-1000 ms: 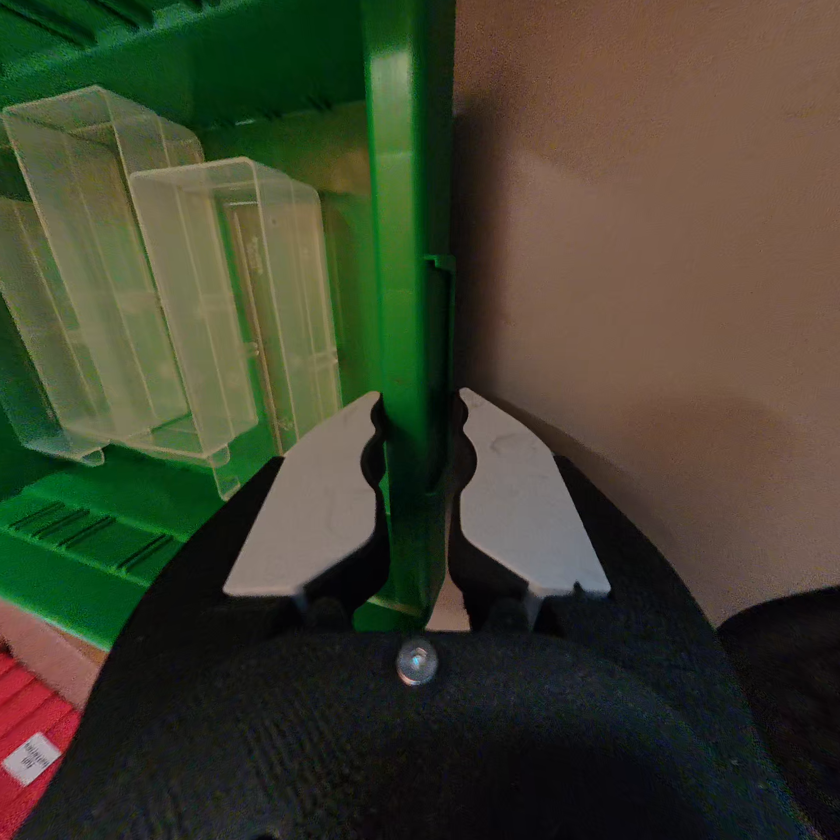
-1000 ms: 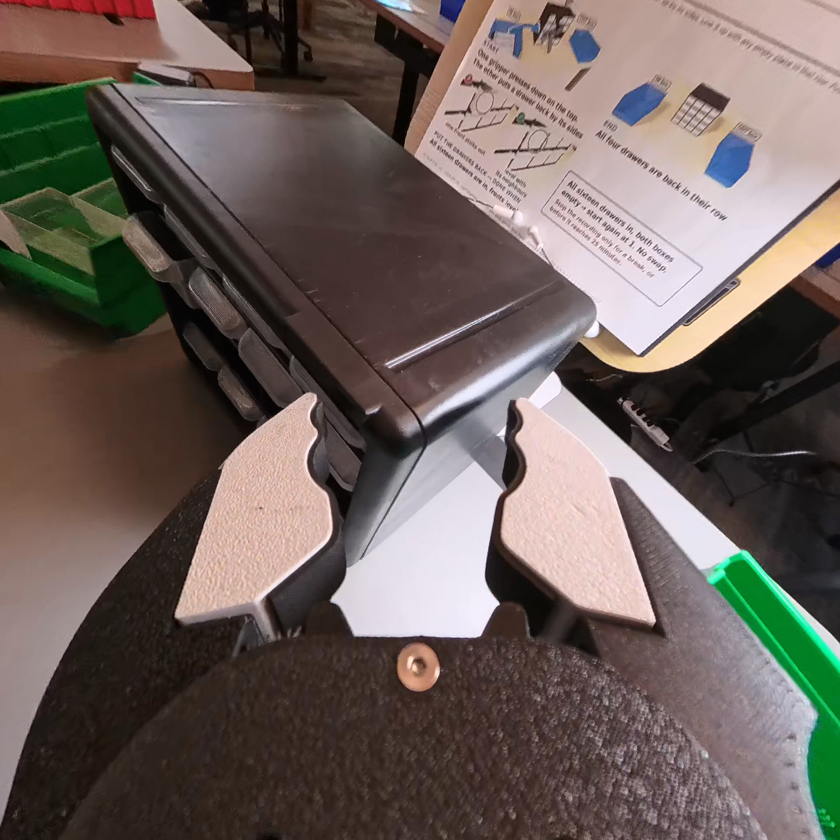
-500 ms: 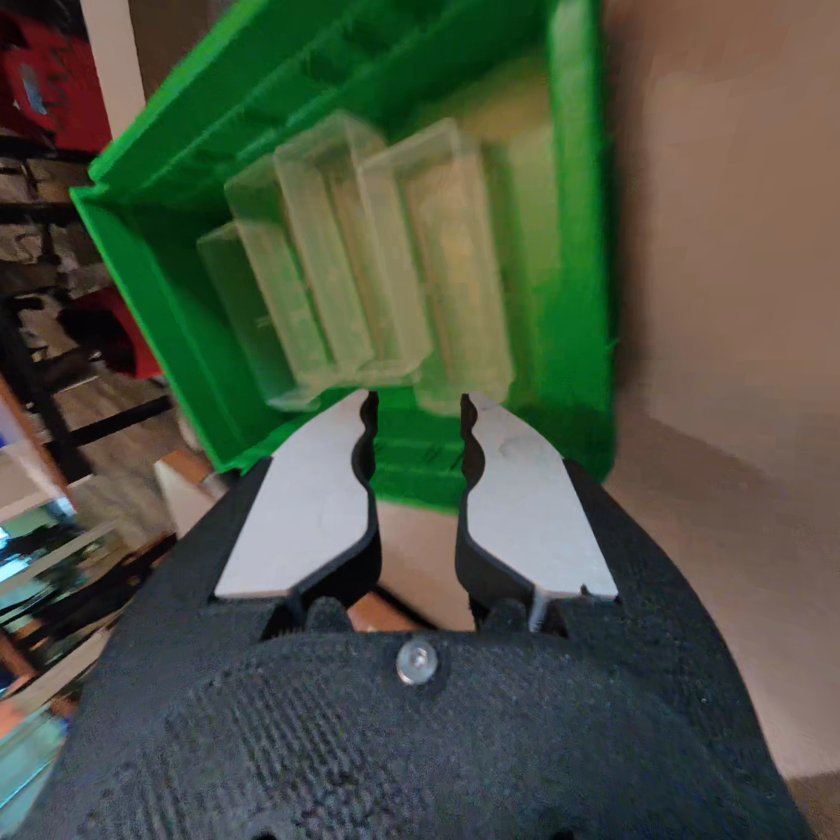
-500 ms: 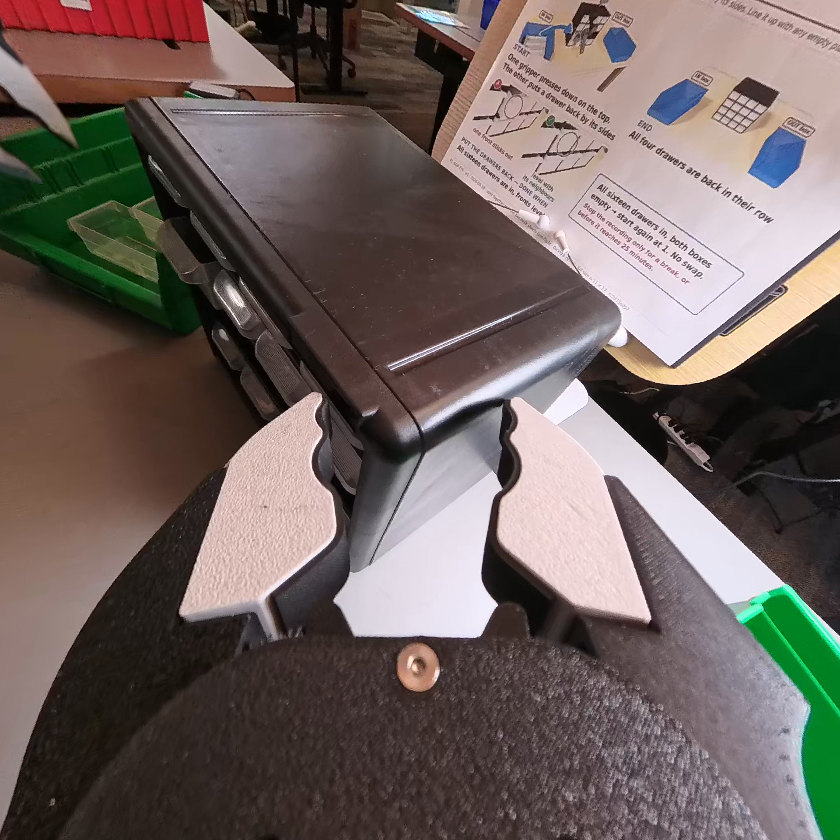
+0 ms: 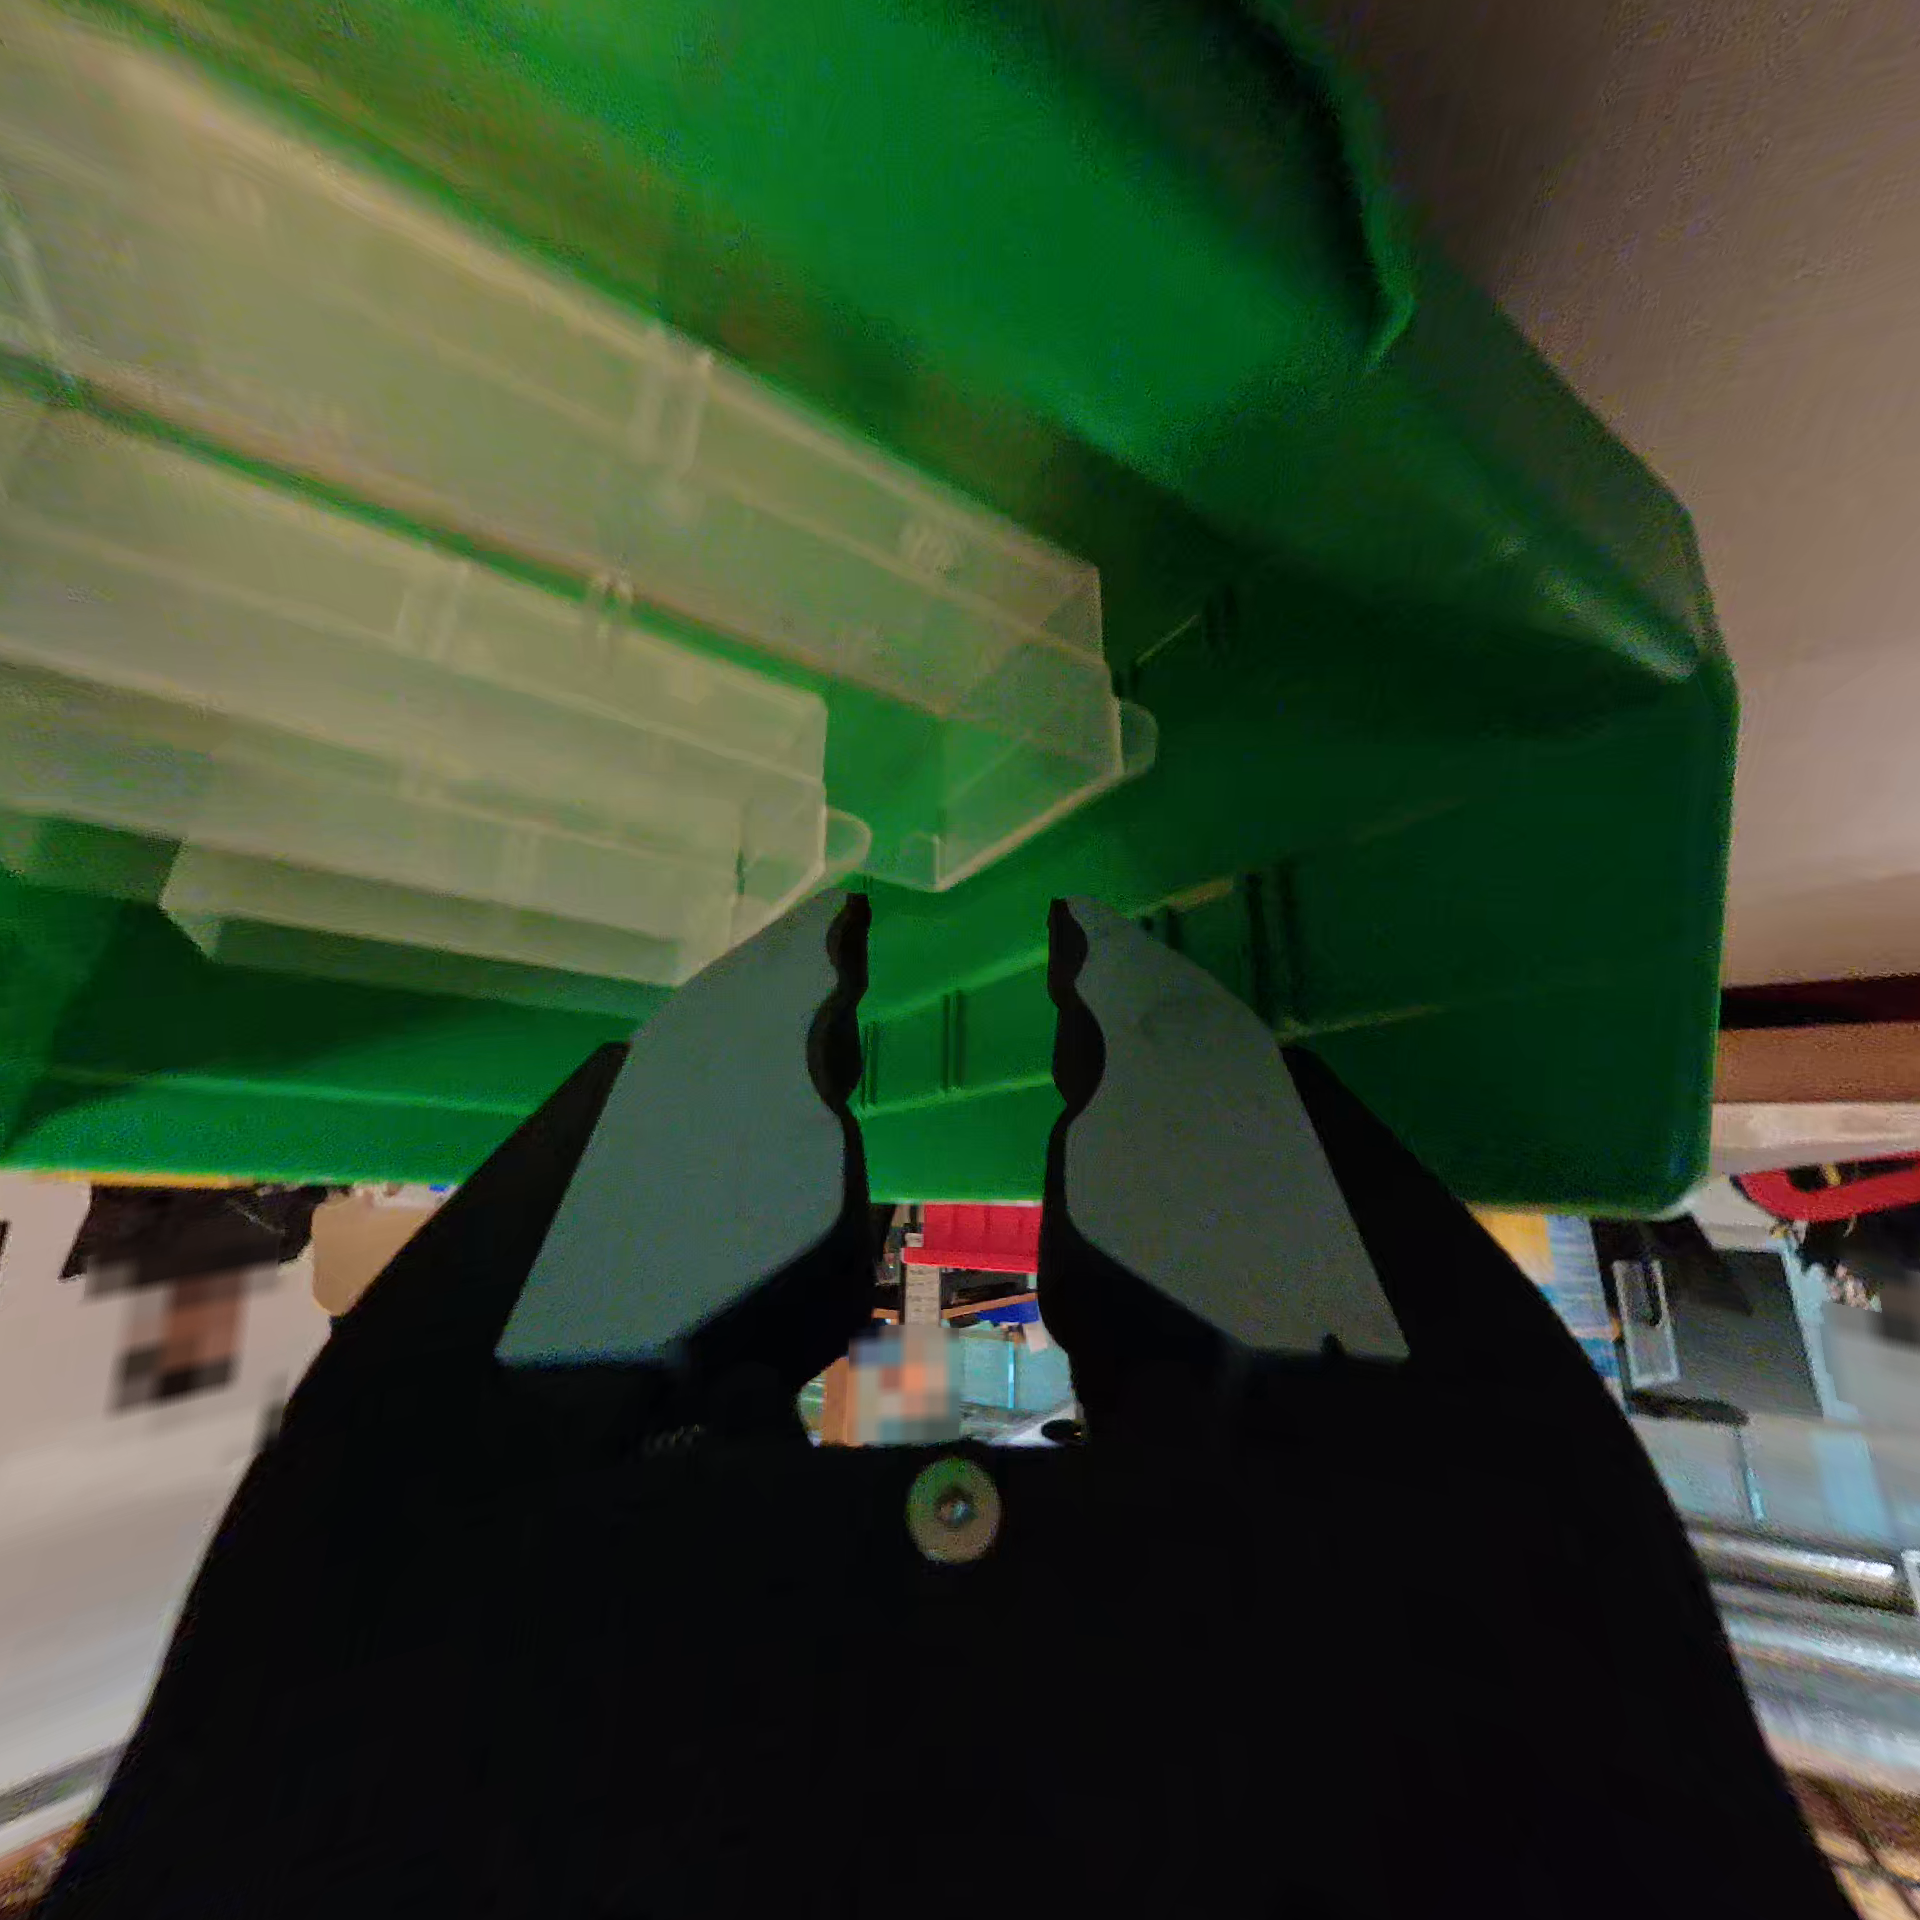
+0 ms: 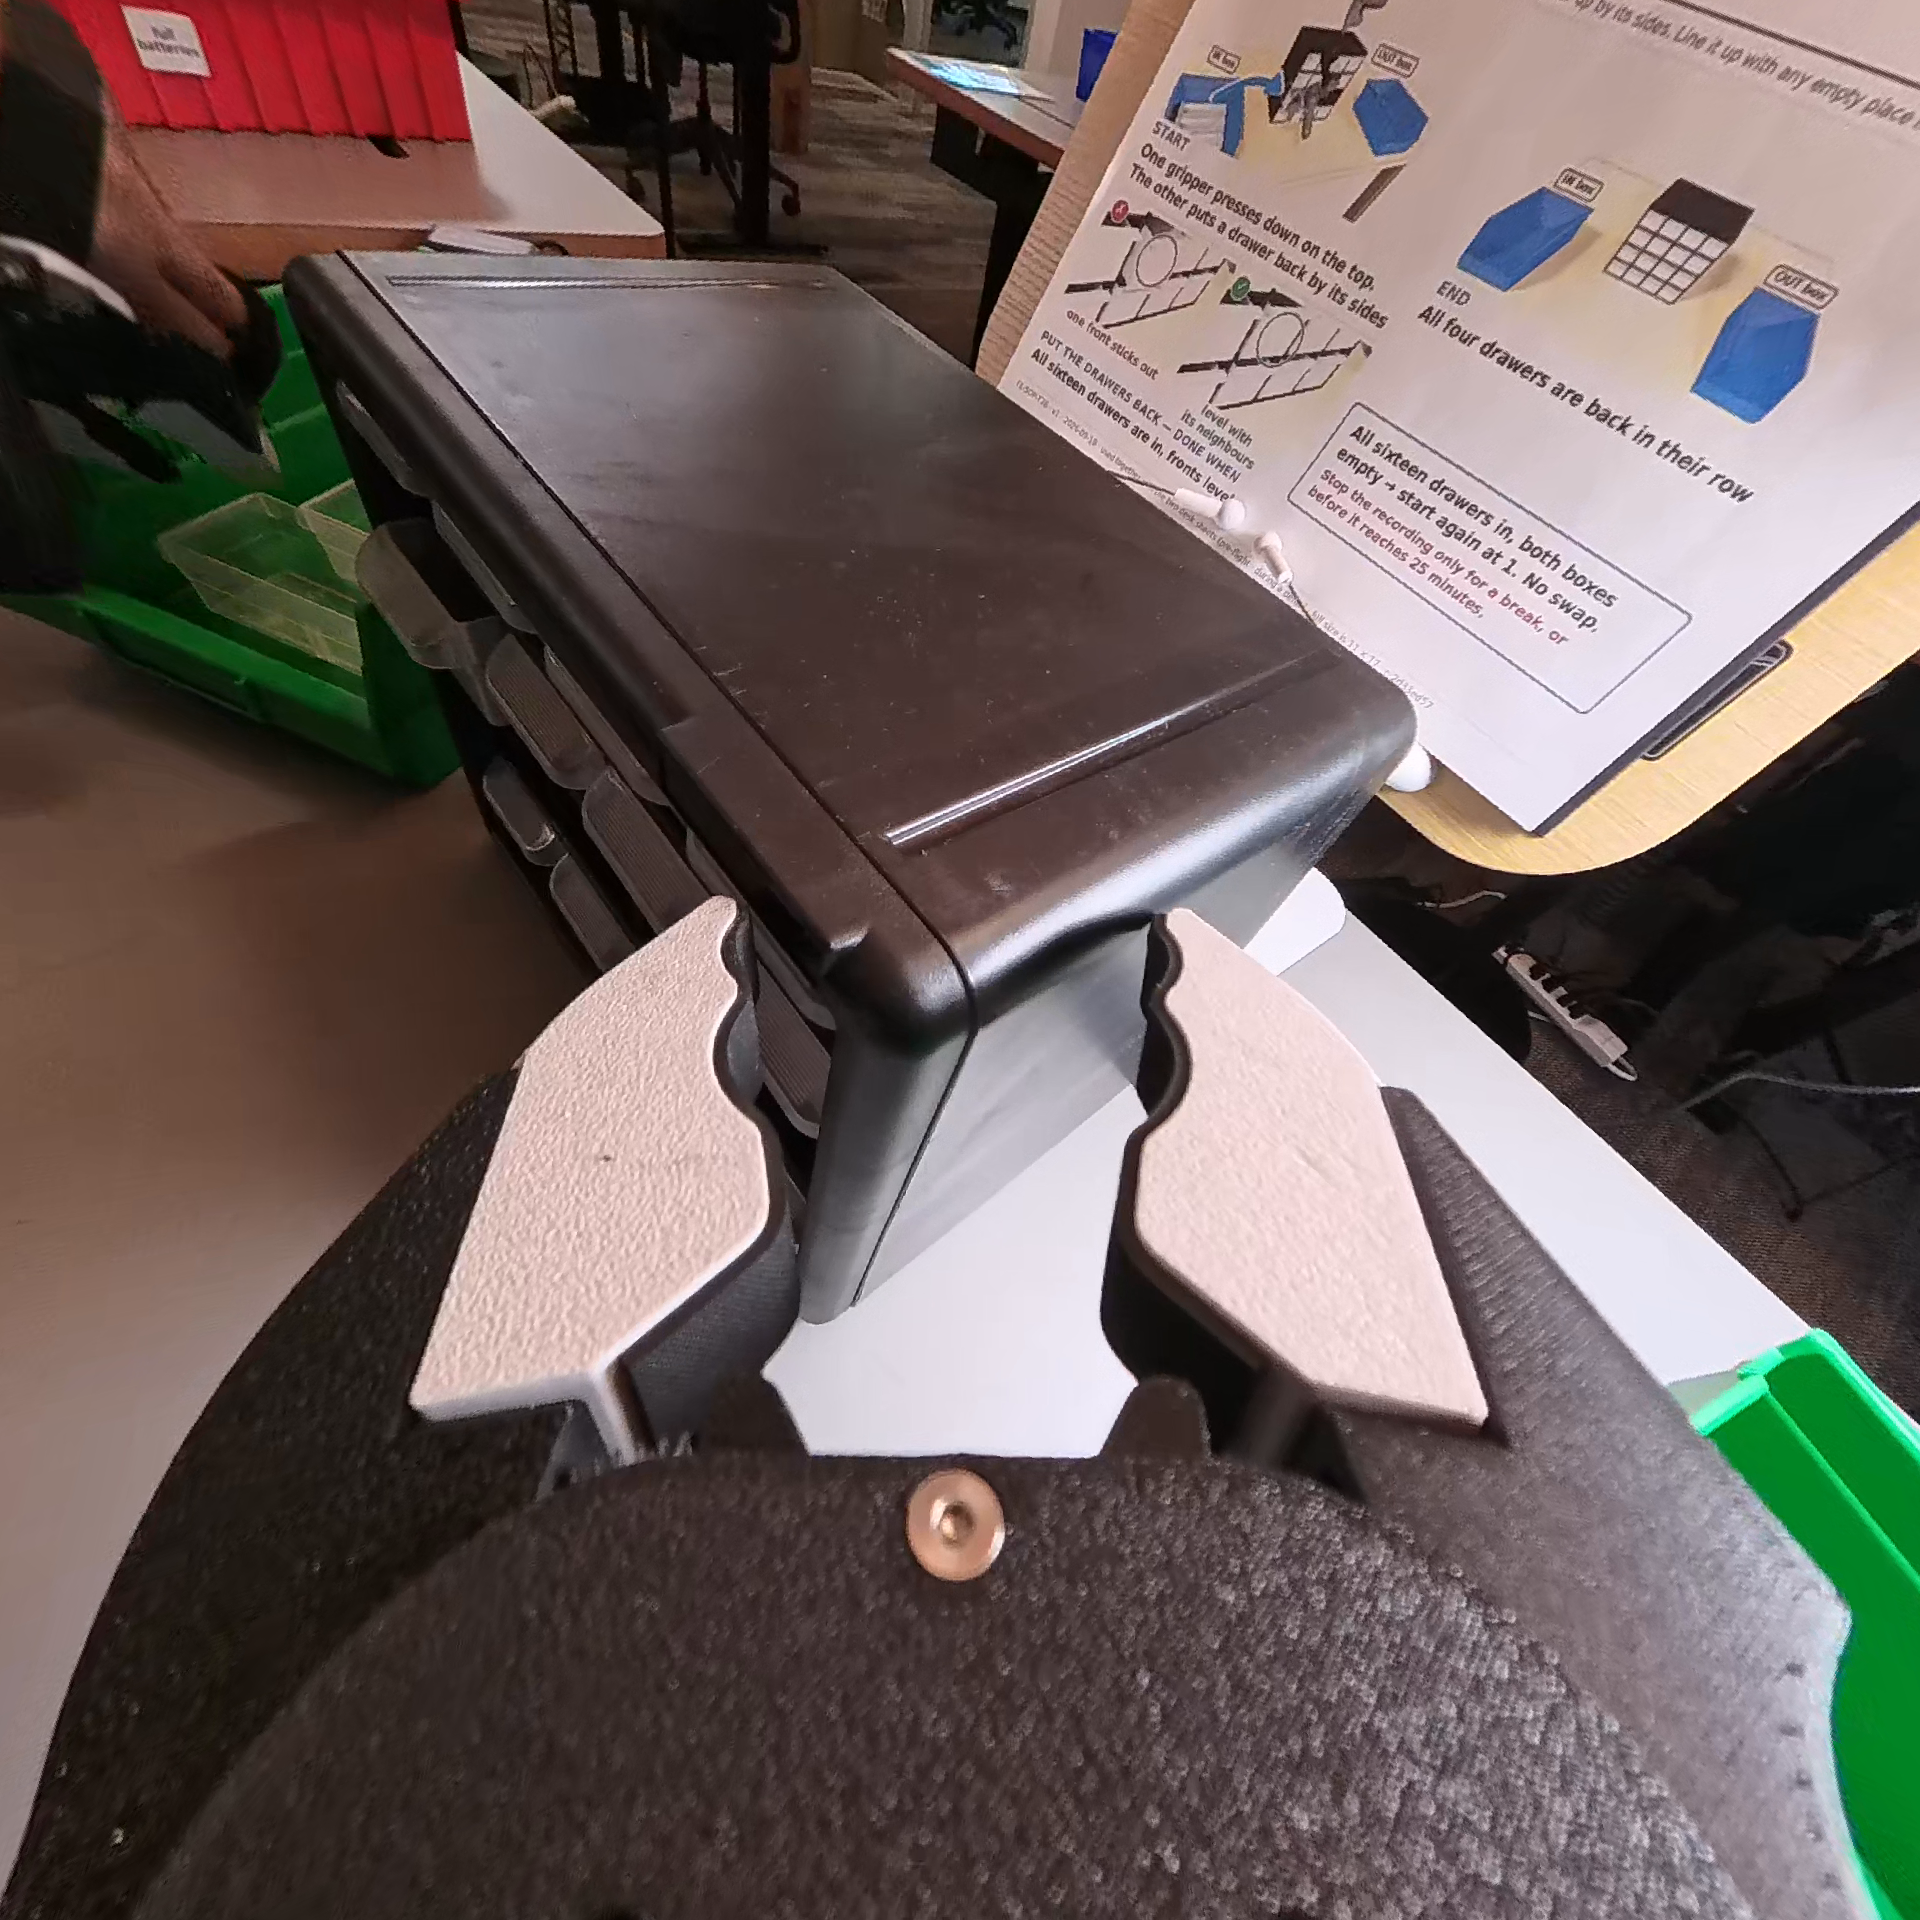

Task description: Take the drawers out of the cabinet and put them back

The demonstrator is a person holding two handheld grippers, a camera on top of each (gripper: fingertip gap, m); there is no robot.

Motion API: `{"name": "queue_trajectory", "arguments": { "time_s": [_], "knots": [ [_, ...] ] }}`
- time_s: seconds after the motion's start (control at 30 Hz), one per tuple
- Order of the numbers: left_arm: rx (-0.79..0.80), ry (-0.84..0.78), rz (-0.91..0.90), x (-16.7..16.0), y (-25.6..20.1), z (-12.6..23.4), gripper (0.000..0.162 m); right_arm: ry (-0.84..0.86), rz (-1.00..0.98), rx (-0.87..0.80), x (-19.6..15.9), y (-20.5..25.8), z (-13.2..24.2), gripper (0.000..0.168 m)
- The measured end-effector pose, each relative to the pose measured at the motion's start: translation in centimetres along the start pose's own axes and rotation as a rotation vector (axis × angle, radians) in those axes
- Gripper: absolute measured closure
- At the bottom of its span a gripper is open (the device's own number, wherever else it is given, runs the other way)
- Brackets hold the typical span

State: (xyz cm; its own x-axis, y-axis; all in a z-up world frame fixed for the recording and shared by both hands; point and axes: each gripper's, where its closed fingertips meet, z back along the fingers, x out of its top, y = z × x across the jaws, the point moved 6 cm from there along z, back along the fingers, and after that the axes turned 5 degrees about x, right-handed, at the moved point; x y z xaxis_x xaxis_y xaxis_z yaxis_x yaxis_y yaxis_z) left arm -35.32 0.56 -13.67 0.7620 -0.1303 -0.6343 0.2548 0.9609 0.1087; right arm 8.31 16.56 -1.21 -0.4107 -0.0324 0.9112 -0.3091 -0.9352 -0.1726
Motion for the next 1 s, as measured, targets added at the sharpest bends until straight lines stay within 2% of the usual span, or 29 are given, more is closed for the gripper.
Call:
{"name": "queue_trajectory", "arguments": {
  "time_s": [0.27, 0.37, 0.5, 0.63, 0.73, 0.87, 1.0],
  "knots": [
    [-0.139, -0.036, -0.081, 1.3, -0.7, -2.0, 0.129, -0.014, -0.007, 0.008, -0.1, -0.1, -0.1, 0.097],
    [-0.185, -0.075, -0.011, 1.1, -0.8, -2.1, 0.137, -0.015, -0.008, 0.009, -0.1, -0.1, -0.1, 0.097],
    [-0.262, -0.219, 0.203, 1.1, -0.8, -1.6, 0.137, -0.015, -0.008, 0.007, -0.1, -0.1, -0.1, 0.097],
    [-0.252, -0.306, 0.288, 1.4, -0.9, -1.2, 0.136, -0.017, -0.01, 0.003, -0.1, -0.1, -0.1, 0.097],
    [-0.21, -0.277, 0.239, 1.5, -1.0, -1.3, 0.133, -0.019, -0.011, 0.001, -0.1, 0.0, -0.1, 0.097],
    [-0.187, -0.161, 0.108, 2.1, -1.5, -1.6, 0.131, -0.018, -0.004, -0.007, -0.1, 0.1, -0.1, 0.097],
    [-0.15, -0.085, 0.018, 2.7, -1.6, -1.9, 0.134, -0.019, 0.001, -0.011, -0.1, 0.1, -0.1, 0.098]
  ]
}}
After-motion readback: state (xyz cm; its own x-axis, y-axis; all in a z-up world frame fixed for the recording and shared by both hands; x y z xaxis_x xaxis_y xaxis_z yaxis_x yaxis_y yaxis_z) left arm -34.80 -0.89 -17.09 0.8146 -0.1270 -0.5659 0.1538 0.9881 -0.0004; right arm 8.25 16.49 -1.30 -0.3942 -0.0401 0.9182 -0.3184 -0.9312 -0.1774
